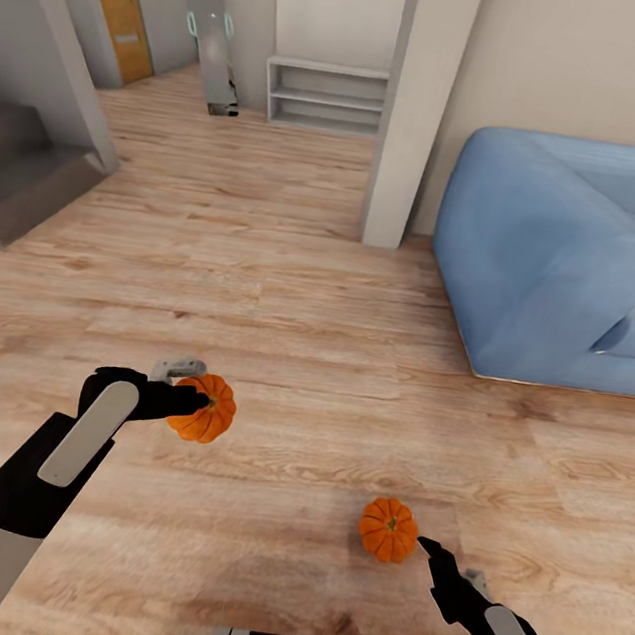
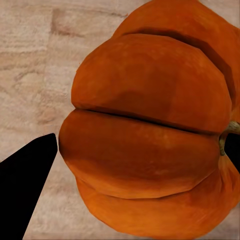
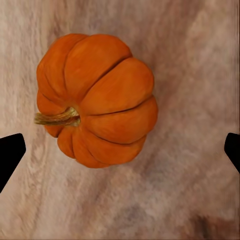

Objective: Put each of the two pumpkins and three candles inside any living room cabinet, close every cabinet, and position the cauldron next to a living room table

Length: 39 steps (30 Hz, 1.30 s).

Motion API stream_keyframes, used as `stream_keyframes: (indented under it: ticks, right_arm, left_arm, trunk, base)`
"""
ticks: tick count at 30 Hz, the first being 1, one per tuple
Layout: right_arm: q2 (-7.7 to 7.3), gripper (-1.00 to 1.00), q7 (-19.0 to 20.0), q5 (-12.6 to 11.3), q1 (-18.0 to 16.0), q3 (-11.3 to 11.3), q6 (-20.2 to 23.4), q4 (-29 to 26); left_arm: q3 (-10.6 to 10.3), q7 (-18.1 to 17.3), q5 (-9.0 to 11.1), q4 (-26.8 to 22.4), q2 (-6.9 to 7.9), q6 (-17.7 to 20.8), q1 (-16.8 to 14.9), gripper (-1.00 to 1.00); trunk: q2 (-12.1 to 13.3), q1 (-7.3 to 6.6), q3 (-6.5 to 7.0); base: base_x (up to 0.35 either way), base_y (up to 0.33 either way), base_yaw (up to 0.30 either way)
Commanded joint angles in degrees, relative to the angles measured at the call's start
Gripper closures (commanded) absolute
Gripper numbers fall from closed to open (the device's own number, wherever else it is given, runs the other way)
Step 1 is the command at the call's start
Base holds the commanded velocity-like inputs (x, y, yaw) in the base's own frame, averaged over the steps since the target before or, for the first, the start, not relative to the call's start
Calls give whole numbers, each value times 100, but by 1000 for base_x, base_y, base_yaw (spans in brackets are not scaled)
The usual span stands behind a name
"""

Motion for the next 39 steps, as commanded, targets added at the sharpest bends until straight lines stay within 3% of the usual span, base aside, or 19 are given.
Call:
stream_keyframes:
  ticks: [1,4,9,16,25,31,39]
  right_arm:
    - [3,-100,11,-14,-3,-31,38,1]
    - [5,-100,15,-14,-2,-30,38,5]
    - [6,-100,19,-14,-3,-30,38,7]
    - [6,-100,15,-14,-3,-30,38,7]
    - [12,-100,13,-12,-3,-27,38,15]
    - [28,-100,12,182,-3,-30,38,16]
    - [32,-100,11,221,-3,-30,38,16]
  left_arm:
    - [-12,65,49,-5,5,0,-6,100]
    - [-15,65,47,-2,5,-1,-6,100]
    - [-16,65,35,3,3,-3,-6,100]
    - [-16,65,16,4,2,-6,-6,100]
    - [-16,65,20,4,0,-7,-6,100]
    - [-16,65,17,4,4,0,-6,100]
    - [-16,65,14,0,5,2,-6,100]
  trunk:
    - [-3,1,-27]
    - [-7,9,-93]
    - [-7,9,-93]
    - [-17,27,-248]
    - [-17,27,-248]
    - [-17,27,-248]
    - [-17,27,-248]
  base:
    - [0,0,0]
    - [0,0,0]
    - [0,0,0]
    - [0,0,0]
    - [0,0,0]
    - [60,0,0]
    - [81,0,0]
